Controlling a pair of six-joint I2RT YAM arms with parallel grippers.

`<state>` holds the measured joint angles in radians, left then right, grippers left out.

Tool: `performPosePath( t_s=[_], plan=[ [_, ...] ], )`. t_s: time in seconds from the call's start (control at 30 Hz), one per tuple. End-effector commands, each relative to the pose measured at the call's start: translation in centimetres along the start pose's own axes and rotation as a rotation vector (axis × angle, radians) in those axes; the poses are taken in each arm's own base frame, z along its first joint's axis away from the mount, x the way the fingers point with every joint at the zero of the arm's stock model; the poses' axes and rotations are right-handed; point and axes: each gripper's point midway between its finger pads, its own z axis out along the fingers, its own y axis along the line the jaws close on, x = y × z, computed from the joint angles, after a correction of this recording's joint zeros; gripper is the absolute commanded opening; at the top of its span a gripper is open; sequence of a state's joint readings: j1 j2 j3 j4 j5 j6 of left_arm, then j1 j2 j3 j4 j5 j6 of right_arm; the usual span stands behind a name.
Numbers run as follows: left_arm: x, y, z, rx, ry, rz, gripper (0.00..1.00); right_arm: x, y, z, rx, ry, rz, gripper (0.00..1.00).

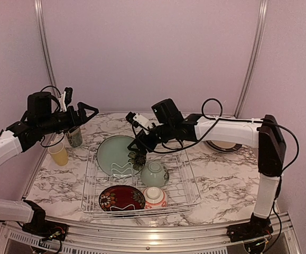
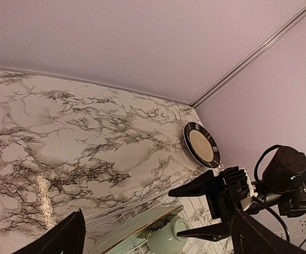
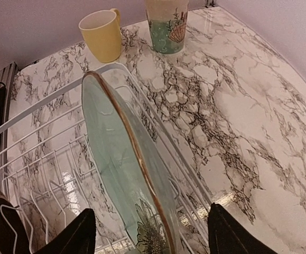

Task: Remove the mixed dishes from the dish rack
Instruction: Grab the plate from the dish rack.

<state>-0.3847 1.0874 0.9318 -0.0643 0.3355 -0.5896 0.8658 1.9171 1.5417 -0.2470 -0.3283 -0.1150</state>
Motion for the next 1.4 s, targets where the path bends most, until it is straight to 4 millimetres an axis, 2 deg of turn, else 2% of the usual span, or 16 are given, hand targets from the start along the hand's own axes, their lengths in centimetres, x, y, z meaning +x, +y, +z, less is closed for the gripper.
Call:
performPosePath(
  t_s=[0.0,0.1,0.23,0.37,0.5,0.9,1.17,1.37],
  plan=[
    [-0.2,-0.1,-0.7,-0.016,-0.007,0.030,0.99,1.2,-0.8,0.9,0.014,0.063,-0.010,0.68],
    [-0.1,0.0,-0.7,-0.022,-0.007,0.036,0.99,2.0,-0.5,1.8,-0.019,0.080,-0.014,0.63],
    [0.1,0.2,-0.6,-0.025,-0.002,0.034,0.99,2.4,0.4,2.4,-0.087,0.089,-0.015,0.50],
    [-0.1,0.1,-0.8,-0.025,-0.012,0.035,0.99,2.2,1.2,2.5,-0.132,0.079,-0.017,0.41],
    [0.0,0.1,-0.7,-0.020,-0.009,0.034,0.99,2.0,1.5,2.5,-0.153,0.074,-0.022,0.27],
    [0.1,0.1,-0.8,-0.021,-0.009,0.030,0.99,0.1,1.7,2.3,-0.171,0.032,-0.025,0.01],
    [-0.1,0.0,-0.8,-0.021,-0.010,0.034,0.99,-1.2,1.6,1.7,-0.153,-0.002,-0.022,0.00],
    [0.0,0.1,-0.7,-0.021,-0.010,0.032,0.99,-2.8,1.2,0.5,-0.110,-0.045,-0.025,0.00]
  ],
)
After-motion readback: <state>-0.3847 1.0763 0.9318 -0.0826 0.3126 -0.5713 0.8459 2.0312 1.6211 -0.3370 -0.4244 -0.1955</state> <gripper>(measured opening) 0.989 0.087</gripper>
